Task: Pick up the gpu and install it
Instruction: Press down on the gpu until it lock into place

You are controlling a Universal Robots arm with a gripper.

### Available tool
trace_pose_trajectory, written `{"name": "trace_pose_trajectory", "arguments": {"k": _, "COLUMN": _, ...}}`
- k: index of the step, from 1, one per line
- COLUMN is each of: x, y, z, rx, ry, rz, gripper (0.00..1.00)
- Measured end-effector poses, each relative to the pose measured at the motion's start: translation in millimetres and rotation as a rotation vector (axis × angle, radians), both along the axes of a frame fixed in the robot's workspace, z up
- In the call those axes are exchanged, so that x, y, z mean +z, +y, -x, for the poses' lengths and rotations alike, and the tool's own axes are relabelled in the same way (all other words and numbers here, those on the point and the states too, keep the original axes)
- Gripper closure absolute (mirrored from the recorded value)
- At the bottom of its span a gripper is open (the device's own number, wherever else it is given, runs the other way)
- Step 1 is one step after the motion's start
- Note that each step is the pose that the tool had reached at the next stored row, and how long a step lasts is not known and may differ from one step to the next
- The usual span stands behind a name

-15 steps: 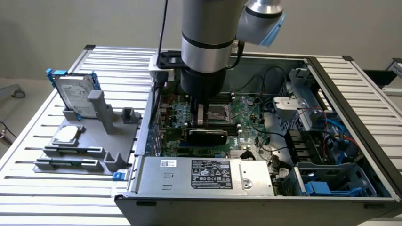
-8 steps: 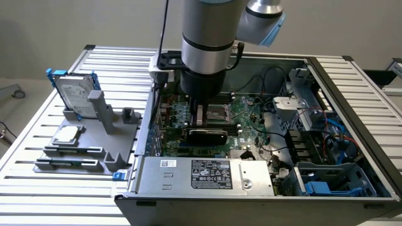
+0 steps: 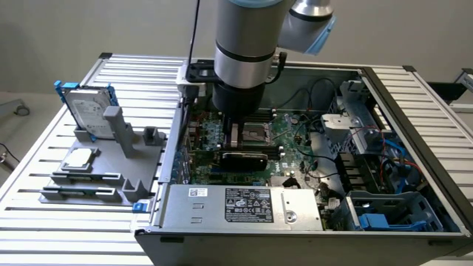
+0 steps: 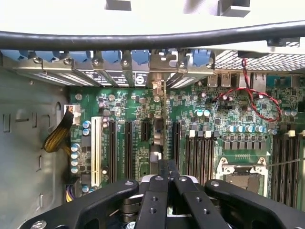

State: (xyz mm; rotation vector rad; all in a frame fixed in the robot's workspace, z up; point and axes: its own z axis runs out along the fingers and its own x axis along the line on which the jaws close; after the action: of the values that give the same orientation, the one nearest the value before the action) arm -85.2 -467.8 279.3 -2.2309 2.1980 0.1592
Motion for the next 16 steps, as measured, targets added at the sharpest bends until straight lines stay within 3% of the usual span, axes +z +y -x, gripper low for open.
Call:
{"name": "trace_pose_trajectory", "arguments": {"k": 6, "x": -2.6, "y": 2.8, "z": 0.0, "rx": 0.006, "ry": 0.0017, "rz": 0.0007, "gripper": 0.89}}
{"name": "trace_pose_trajectory", "arguments": {"k": 11, "x": -4.2, "y": 4.2, "z": 0.1, "rx": 0.011, "ry": 0.014, "rz": 0.0072, "gripper": 0.89}}
{"name": "trace_pose_trajectory", "arguments": {"k": 16, "x": -6.3, "y": 6.0, "z": -0.5, "rx": 0.017, "ry": 0.0148, "rz": 0.0119, "gripper": 0.89}}
